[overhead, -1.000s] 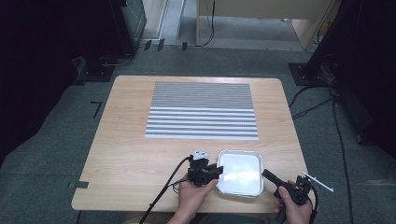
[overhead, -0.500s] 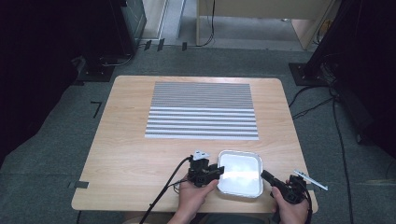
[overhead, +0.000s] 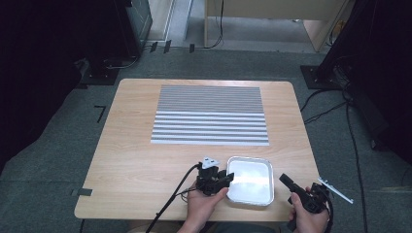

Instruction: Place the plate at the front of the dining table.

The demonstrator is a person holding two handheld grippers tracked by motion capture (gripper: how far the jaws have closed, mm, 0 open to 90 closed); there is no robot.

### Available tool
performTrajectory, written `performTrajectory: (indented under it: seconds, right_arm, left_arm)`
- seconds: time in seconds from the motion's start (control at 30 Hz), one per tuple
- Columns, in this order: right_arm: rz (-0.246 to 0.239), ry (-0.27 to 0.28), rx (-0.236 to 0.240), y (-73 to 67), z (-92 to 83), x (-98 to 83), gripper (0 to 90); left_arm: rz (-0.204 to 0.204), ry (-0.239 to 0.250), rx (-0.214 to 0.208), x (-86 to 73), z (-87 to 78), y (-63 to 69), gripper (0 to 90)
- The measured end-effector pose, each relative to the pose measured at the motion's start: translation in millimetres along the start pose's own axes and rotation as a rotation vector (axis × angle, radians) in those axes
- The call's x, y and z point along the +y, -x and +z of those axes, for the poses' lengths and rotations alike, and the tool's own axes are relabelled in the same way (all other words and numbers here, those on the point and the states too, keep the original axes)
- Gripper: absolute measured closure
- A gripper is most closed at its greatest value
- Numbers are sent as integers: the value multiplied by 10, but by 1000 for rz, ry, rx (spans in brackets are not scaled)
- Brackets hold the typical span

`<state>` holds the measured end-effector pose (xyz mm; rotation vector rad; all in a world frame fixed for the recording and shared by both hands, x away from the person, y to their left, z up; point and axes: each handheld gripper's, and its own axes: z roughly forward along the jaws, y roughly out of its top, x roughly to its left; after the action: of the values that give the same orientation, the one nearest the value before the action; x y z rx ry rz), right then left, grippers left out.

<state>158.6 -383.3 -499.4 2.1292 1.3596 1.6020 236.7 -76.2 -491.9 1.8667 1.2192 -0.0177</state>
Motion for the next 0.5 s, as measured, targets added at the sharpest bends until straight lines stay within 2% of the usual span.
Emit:
performTrajectory:
  seconds: [0.1, 0.2, 0.33, 0.5]
  right_arm:
    - [-19, -9, -10, 21, 1, 6, 900]
    - [-22, -52, 4, 15, 68, -32, 900]
    - [-2, -103, 31, 11, 163, -95, 898]
    - [51, -145, 100, 51, 213, -104, 881]
  left_arm:
    - [4, -2, 3, -3, 1, 1, 662]
    - [5, -1, 2, -3, -5, 2, 665]
    - [-2, -4, -8, 0, -13, -6, 664]
    - [-16, -14, -37, 2, -8, -19, 665]
